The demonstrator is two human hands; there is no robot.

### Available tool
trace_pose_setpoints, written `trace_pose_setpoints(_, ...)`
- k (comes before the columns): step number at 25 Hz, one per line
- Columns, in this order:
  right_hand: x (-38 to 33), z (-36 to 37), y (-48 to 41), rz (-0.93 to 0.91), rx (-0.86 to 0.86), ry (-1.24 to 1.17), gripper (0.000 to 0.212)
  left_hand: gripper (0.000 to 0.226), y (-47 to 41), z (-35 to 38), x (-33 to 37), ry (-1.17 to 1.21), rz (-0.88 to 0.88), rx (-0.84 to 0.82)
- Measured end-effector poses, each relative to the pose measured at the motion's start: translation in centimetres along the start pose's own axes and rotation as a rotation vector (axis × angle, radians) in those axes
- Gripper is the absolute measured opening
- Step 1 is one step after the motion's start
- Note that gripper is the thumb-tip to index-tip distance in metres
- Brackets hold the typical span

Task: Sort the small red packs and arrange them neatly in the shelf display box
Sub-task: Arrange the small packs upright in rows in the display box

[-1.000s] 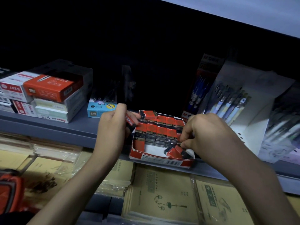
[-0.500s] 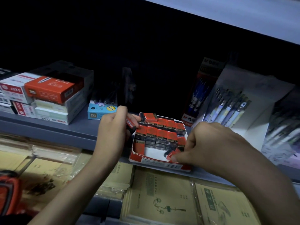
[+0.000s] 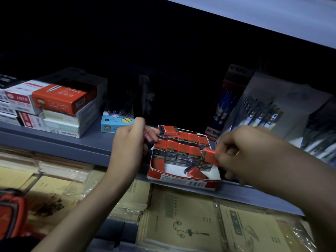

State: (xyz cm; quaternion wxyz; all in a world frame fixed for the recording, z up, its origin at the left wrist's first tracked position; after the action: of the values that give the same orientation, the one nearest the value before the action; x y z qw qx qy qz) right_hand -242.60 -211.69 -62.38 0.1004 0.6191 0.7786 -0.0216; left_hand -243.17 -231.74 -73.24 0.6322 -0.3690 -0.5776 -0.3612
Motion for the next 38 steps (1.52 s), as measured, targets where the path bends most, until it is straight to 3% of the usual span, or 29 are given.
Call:
trace_pose_setpoints(5,0.9,0.6,-2.1,0.016,0.134,-0.029,0.015,0.052,0.0,-0.1,0.0,-0.026,0.003,0.001)
trace_pose_setpoints(10,1.4,2.6,-3.2,-0.031,0.110,0.039,0.024,0.051,0.1,0.0,0.1,-0.019,-0.004,0.009)
trace_pose_setpoints(19,1.3,1.1,-2.2,-0.128,0.162,-0.050,0.002,0.057,0.0,0.0,0.0,-0.011,0.007,0.006)
trace_pose_setpoints(22,1.5,0.7,-1.6,-0.184,0.143,-0.147,0.020,0.056,0.0,0.0,-0.1,-0.021,0.010,0.011)
trace_pose_setpoints(26,1.6,1.3,-1.4,-0.178,0.193,-0.001,0.034,0.054,-0.1,0.0,-0.2,-0.021,0.012,0.003)
trace_pose_setpoints(32,0.9,2.9,-1.1,-0.218,0.207,0.162,0.015,0.049,-0.2,0.0,-0.4,-0.026,0.022,0.010)
trace_pose_setpoints(38,0.5,4.0,-2.4,-0.093,0.198,0.296,0.033,0.055,-0.2,0.1,-0.3,0.008,-0.006,0.007)
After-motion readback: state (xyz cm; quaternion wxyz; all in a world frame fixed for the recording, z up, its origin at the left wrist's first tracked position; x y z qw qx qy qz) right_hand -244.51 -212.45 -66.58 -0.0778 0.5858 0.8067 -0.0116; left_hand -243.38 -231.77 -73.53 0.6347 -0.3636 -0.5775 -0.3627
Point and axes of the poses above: each hand's wrist, its own y-axis away from the middle knuckle, its own z-axis out of the palm, x = y × z, the point moved 2 cm from there along -y, towards the middle knuckle, and after that the axes turned 5 degrees about -y, right-handed, at the moved point
